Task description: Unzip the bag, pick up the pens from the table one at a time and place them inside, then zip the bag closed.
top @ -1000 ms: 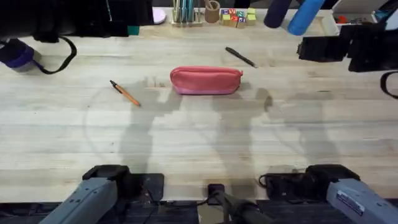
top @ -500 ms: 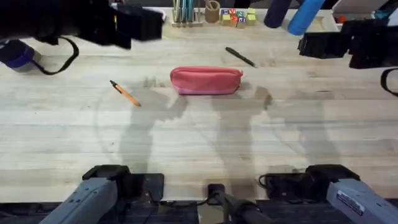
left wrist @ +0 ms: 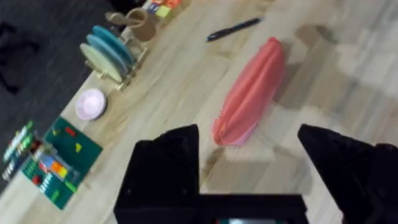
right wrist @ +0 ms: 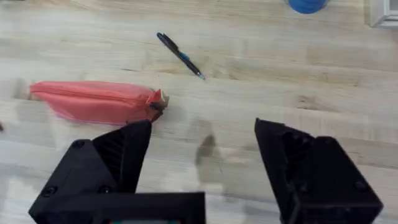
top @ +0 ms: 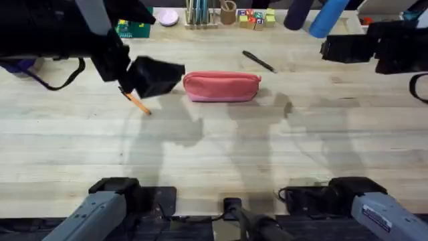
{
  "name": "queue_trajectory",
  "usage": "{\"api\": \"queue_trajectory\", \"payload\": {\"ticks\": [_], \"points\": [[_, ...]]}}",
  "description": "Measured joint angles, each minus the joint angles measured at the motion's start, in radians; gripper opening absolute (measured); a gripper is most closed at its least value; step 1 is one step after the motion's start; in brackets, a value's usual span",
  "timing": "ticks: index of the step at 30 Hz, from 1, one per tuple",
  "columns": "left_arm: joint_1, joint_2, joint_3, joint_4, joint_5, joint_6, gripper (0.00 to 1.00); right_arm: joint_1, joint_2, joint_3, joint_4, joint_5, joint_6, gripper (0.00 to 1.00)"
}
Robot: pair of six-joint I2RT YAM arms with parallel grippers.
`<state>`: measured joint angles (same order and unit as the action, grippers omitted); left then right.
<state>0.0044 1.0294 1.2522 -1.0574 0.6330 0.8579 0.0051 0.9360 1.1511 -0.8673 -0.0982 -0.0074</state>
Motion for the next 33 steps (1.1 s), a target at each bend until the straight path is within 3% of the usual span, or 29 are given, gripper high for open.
{"api": "queue_trajectory", "payload": {"ticks": [4,8,17,27,33], "points": [[0.000,0.001,0.000,-0.028,0.009,0.122,0.993,0.000,0.000,0.000,0.000,0.000,0.000,0.995],[0.000,0.026,0.002,-0.028,0.015,0.180,0.993,0.000,0.000,0.000,0.000,0.000,0.000,0.995],[0.000,0.103,0.002,-0.025,0.014,0.211,0.993,0.000,0.000,0.000,0.000,0.000,0.000,0.996],[0.000,0.155,0.002,-0.016,-0.081,0.215,0.992,0.000,0.000,0.000,0.000,0.000,0.000,0.995],[0.000,0.241,0.002,-0.016,-0.088,0.254,0.993,0.000,0.000,0.000,0.000,0.000,0.000,0.996]]}}
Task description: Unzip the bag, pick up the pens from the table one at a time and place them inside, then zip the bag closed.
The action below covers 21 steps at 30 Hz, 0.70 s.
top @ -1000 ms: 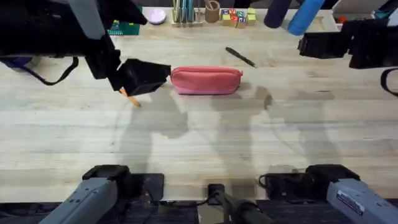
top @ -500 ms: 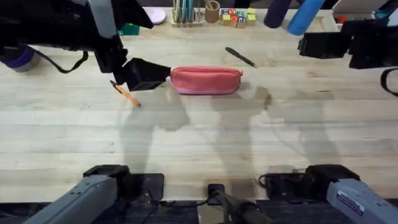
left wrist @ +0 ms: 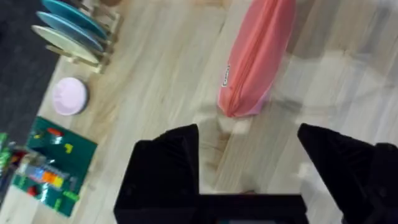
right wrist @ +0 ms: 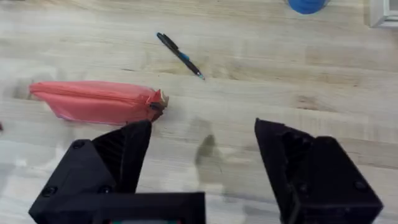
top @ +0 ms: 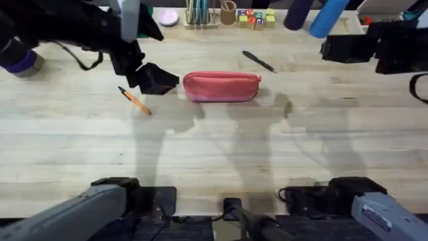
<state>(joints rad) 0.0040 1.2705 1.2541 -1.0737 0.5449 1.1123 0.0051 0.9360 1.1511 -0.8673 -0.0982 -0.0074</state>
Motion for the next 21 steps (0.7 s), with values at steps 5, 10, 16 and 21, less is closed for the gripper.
{"api": "queue_trajectory", "payload": {"ticks": [5,10,16,21], "points": [[0.000,0.100,0.000,0.003,-0.005,0.040,0.992,0.000,0.000,0.000,0.000,0.000,0.000,0.995],[0.000,0.194,0.000,0.020,-0.011,0.056,0.993,0.000,0.000,0.000,0.000,0.000,0.000,0.995],[0.000,0.288,0.000,0.068,-0.008,0.063,0.993,0.000,0.000,0.000,0.000,0.000,0.000,0.996],[0.000,0.347,0.000,0.106,0.024,0.063,0.993,0.000,0.000,0.000,0.000,0.000,0.000,0.996]]}}
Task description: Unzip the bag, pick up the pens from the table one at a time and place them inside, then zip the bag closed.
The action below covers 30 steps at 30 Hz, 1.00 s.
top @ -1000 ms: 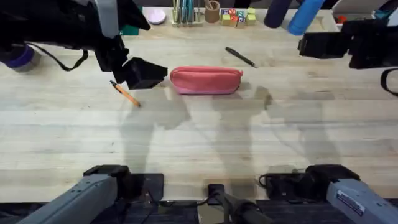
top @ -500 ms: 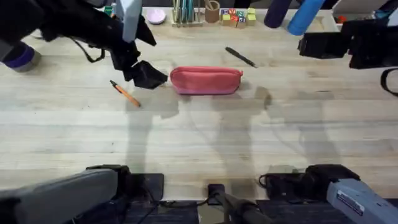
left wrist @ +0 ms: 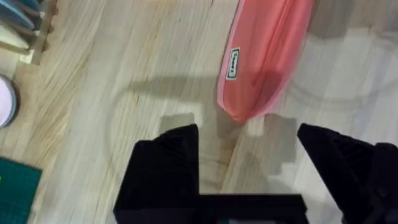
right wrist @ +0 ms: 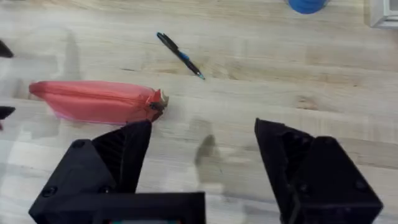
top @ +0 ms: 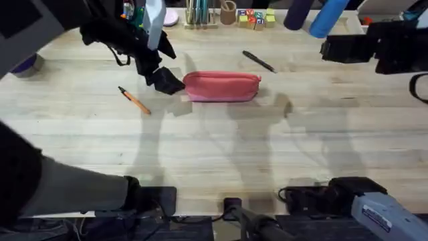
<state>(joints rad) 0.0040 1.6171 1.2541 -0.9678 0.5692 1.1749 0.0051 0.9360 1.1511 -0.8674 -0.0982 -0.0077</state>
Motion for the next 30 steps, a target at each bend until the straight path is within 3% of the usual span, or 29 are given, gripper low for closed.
{"api": "queue_trajectory", "payload": {"ticks": [16,30], "points": [[-0.003,0.152,0.002,0.069,0.142,0.000,0.993,0.000,0.000,0.000,0.000,0.000,0.000,0.996],[-0.051,0.178,0.002,0.128,0.168,0.000,0.993,0.000,0.000,0.000,0.000,0.000,0.000,0.995]]}}
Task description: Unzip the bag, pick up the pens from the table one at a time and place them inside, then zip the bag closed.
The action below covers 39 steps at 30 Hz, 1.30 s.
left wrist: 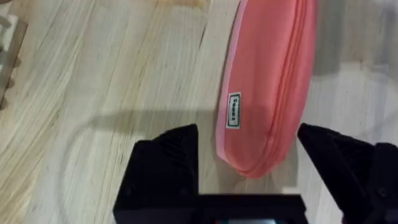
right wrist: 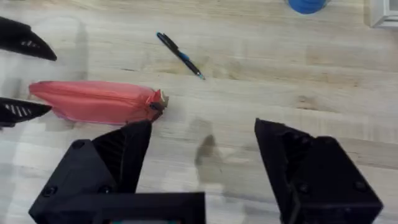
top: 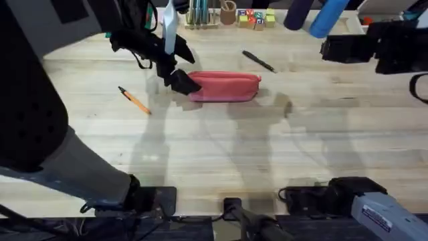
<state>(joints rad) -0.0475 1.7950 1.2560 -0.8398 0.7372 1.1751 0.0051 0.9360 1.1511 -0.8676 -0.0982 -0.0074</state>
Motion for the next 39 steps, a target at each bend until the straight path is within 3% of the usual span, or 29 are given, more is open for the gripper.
{"api": "queue_trajectory", "payload": {"ticks": [4,7,9,13,14,16,34,39], "points": [[0.000,0.000,0.000,-0.009,-0.004,0.000,0.986,0.000,0.000,0.000,0.000,0.000,0.000,0.995],[0.000,0.000,0.000,-0.010,-0.005,0.000,0.865,0.000,0.000,0.000,0.000,0.000,0.000,0.995],[-0.001,0.000,0.000,-0.010,-0.004,0.000,0.717,0.000,0.000,0.000,0.000,0.000,0.000,0.995],[-0.003,0.000,0.000,-0.020,-0.002,-0.001,0.347,0.000,0.000,0.000,0.000,0.000,0.000,0.995],[-0.005,0.000,0.000,-0.022,0.000,0.000,0.216,0.000,0.000,0.000,0.000,0.000,0.000,0.996],[-0.007,0.000,0.000,-0.018,-0.005,0.002,0.065,0.000,0.000,0.000,0.000,0.000,0.000,0.996],[-0.007,0.000,0.000,-0.016,-0.008,0.003,0.042,0.000,0.000,0.000,-0.001,-0.002,0.000,0.994],[-0.007,0.000,0.000,-0.016,-0.008,0.003,0.042,0.000,0.021,0.002,-0.008,-0.072,-0.022,0.995]]}}
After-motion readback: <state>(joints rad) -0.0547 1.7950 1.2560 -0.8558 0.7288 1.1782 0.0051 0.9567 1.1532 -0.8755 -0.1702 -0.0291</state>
